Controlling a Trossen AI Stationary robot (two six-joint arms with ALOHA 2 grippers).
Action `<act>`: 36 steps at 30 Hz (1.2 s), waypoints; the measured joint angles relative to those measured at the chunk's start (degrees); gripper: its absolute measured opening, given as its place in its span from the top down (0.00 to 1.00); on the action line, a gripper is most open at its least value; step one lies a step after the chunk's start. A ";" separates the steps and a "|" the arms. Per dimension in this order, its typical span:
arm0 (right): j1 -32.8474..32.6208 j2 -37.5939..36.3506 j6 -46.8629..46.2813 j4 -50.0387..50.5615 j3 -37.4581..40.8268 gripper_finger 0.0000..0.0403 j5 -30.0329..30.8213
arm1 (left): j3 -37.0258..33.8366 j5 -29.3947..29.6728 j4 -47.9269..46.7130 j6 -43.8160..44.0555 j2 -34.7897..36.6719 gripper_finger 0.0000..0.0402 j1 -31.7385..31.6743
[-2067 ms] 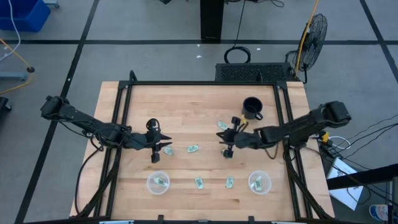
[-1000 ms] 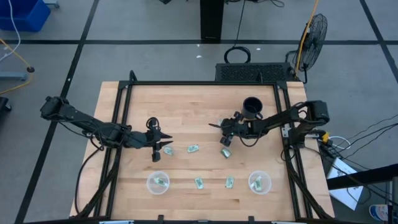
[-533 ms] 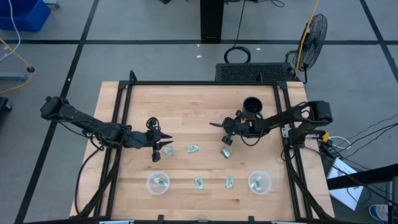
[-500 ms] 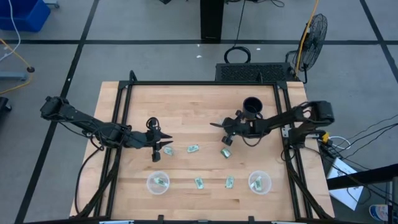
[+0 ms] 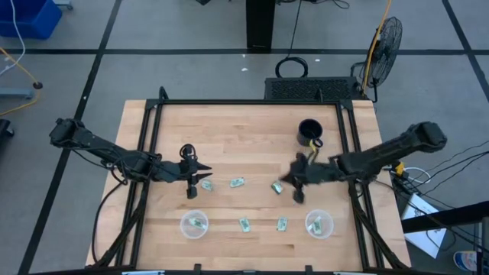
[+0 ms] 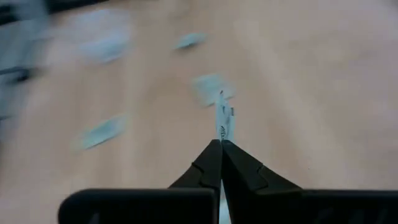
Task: Pick and place Stevia / Truvia into bins
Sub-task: Put the stevia packet into the right transparent container
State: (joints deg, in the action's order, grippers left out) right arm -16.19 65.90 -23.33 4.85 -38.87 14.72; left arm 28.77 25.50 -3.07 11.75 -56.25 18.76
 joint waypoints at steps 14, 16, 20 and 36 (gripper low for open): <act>-25.76 -4.95 -36.90 18.87 0.00 1.00 -7.50 | 0.00 0.04 0.24 -0.30 0.00 0.77 0.00; -27.01 -3.43 -40.87 22.09 0.02 1.00 -7.29 | 0.00 0.04 0.23 0.44 0.00 0.77 0.02; -28.31 -1.42 -45.51 22.51 0.02 1.00 -11.18 | 0.00 0.07 0.24 0.44 0.00 0.77 0.00; -28.43 1.65 -50.80 25.67 0.02 0.97 -11.98 | 0.00 0.09 0.26 0.50 0.00 0.77 0.00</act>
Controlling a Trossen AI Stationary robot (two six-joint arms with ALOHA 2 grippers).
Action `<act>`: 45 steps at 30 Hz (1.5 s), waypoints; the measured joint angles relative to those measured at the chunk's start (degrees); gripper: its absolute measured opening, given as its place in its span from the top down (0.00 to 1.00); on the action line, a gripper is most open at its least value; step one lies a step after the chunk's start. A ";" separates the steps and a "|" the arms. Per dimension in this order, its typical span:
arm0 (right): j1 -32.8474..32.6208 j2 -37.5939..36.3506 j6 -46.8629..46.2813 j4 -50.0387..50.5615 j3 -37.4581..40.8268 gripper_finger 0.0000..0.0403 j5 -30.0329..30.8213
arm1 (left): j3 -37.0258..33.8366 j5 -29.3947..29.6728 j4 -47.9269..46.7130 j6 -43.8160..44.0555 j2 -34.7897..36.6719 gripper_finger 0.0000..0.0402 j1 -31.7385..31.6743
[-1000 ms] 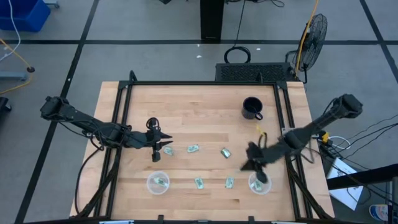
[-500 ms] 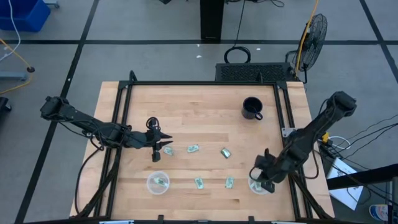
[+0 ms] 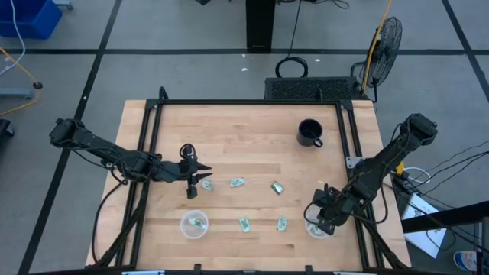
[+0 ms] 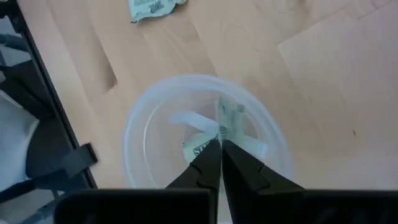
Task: Pick and place Stevia / Truvia into bins
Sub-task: Put the stevia packet into the right transparent container, then put the stevia packet into the left transparent container
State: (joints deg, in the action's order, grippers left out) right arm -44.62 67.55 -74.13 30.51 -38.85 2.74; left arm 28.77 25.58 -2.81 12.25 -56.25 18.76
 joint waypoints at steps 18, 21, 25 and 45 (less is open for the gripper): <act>0.04 -0.02 0.02 -4.90 -0.02 0.79 6.12 | -2.18 -1.04 -7.28 12.46 -3.59 0.77 -0.89; 0.04 -0.02 2.24 -8.16 -0.02 0.79 6.27 | -2.92 -1.90 -7.30 12.55 -7.82 0.77 -1.31; 0.04 -0.04 7.02 -12.89 -0.02 0.80 6.67 | -2.95 -5.85 -6.39 10.31 -12.91 0.77 -1.90; 11.69 -0.04 46.55 -24.76 -0.04 0.80 30.95 | -2.91 -13.87 -3.23 1.43 -17.01 0.54 -6.53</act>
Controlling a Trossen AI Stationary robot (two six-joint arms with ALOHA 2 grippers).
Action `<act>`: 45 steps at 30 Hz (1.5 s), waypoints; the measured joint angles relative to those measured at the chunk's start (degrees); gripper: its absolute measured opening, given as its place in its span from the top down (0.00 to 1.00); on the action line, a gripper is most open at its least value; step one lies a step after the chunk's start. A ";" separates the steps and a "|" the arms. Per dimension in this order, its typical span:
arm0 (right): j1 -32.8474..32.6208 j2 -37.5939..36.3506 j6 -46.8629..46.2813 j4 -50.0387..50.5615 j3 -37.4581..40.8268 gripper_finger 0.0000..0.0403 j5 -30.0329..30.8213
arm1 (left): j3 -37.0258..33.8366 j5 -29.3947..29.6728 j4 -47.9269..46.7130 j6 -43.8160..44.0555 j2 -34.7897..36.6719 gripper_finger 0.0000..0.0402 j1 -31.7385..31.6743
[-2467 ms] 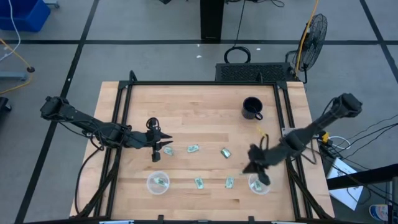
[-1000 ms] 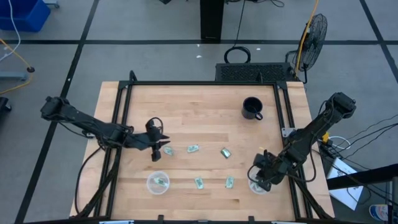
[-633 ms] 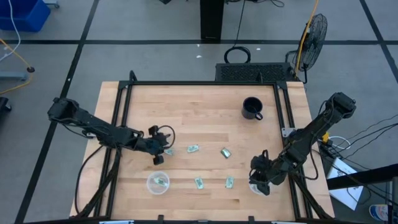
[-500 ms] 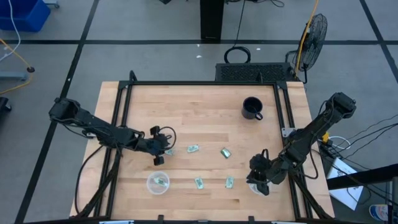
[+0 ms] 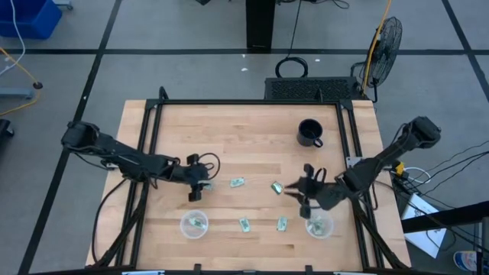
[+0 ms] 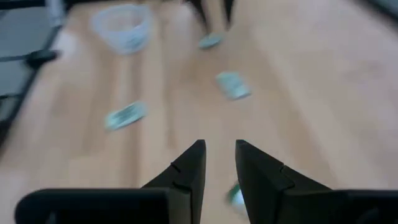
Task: Pick and place Stevia / Truvia into bins
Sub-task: Put the stevia packet into the left transparent container
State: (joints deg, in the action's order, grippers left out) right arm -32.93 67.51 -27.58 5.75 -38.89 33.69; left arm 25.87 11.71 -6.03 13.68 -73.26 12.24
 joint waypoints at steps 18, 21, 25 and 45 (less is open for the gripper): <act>9.89 0.00 14.57 -4.71 0.00 0.80 0.61 | 0.26 0.13 2.53 -4.17 -8.98 0.65 -1.13; 10.67 0.00 14.97 -4.71 0.00 0.80 0.59 | 0.22 -1.20 2.41 -3.94 -9.00 0.77 -1.97; 10.93 0.00 14.98 -4.71 0.00 0.80 0.59 | 0.20 -2.55 2.29 -3.13 -9.00 0.94 -3.46; 10.89 0.00 15.04 -4.19 0.00 0.80 0.57 | 19.53 -9.52 -24.31 3.76 3.44 0.98 9.33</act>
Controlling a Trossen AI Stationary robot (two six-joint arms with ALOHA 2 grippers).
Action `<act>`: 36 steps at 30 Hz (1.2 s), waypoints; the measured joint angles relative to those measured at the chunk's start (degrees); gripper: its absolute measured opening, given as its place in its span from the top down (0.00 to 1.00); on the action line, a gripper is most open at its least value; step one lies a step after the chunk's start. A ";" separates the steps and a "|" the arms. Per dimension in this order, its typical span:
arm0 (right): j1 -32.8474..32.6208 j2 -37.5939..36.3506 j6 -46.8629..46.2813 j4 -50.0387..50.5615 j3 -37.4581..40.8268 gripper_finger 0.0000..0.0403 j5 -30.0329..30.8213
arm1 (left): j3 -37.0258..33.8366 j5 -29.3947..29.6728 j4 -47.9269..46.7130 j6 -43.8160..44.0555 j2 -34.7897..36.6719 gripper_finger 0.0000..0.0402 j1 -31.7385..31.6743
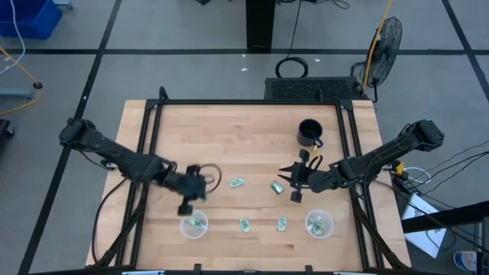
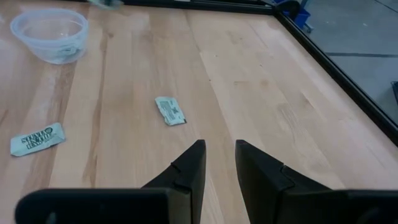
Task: Pick and place Stevia / Truvia into bins
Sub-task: Put the stevia packet into the left transparent container, then put the truvia packet into the right transparent container
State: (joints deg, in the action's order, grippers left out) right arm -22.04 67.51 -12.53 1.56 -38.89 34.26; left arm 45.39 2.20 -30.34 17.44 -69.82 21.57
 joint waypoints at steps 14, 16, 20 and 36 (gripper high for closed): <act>0.87 0.00 0.40 -0.15 0.00 0.80 -0.02 | -0.29 1.31 1.78 22.37 -7.00 0.98 20.31; 1.72 0.00 0.33 -0.51 0.00 0.80 -0.02 | -0.29 2.94 1.83 22.79 -8.69 0.96 20.20; 3.92 0.00 0.30 -0.59 0.00 0.80 -0.04 | -0.29 2.77 1.88 22.84 -12.84 0.93 19.19; 11.36 0.00 0.20 -0.52 0.00 0.80 -9.05 | -0.29 2.09 5.03 26.62 -16.68 0.79 15.77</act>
State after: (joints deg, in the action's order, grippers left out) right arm -10.68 67.51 -12.34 1.05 -38.89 25.21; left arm 45.10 4.29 -25.31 44.05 -86.50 37.34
